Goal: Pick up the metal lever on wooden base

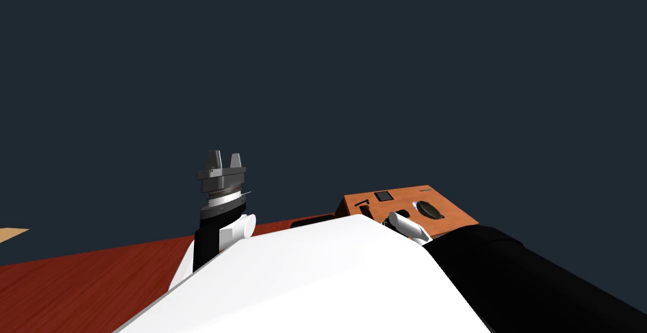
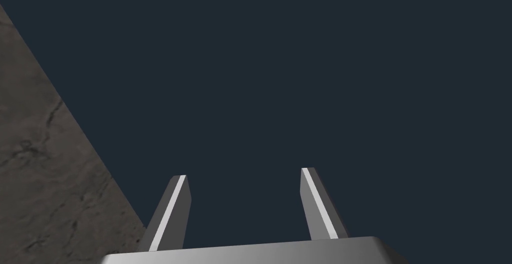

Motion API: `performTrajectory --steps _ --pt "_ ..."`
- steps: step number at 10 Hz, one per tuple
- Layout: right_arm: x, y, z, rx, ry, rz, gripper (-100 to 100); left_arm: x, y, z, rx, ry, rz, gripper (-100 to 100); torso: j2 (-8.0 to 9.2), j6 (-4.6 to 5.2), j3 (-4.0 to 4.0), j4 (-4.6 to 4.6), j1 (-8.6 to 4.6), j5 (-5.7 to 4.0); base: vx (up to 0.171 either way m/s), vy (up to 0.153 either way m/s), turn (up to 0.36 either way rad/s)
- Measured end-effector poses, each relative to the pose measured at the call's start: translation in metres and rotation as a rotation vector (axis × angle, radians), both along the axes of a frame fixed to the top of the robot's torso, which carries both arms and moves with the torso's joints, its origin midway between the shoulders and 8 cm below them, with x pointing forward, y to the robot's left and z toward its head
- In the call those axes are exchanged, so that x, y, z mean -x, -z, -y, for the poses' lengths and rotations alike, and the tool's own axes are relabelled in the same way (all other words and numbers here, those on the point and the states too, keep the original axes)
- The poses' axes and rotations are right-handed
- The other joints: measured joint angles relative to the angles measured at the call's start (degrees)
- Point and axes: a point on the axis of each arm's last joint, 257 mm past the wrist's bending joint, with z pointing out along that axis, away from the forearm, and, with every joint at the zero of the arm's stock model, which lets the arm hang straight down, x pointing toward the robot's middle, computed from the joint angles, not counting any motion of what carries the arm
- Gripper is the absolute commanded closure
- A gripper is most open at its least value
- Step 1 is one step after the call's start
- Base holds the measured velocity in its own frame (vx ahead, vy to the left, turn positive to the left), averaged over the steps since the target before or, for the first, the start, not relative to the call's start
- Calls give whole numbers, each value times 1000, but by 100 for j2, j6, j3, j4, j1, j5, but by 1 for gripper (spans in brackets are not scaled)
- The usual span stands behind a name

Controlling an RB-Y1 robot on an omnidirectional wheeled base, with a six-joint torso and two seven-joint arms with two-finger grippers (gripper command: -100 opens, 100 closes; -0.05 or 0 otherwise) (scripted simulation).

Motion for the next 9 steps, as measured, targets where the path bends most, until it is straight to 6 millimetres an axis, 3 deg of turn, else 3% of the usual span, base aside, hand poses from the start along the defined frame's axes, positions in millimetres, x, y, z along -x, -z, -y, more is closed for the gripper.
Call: performTrajectory --steps 3,4,5,8,9 --pt "0 0 0 1 -1 0 100 0 0 0 0 0 0 0 1 1 0 0 2 -1 0 0 0" --pt "0 0 0 1 -1 0 0 0 0 0 0 0 0 0 1 1 0 0 1 -1 0 0 0" --pt "0 0 0 1 -1 0 100 0 0 0 0 0 0 0 1 1 0 0 1 -1 -9 18 51" --pt "0 -18 8 1 8 -7 100 0 0 0 0 0 0 0 4 0 3 2 14 6 -8 19 28" --pt "0 -19 8 0 9 -9 0 0 0 0 0 0 0 0 3 2 2 1 11 4 0 0 0"
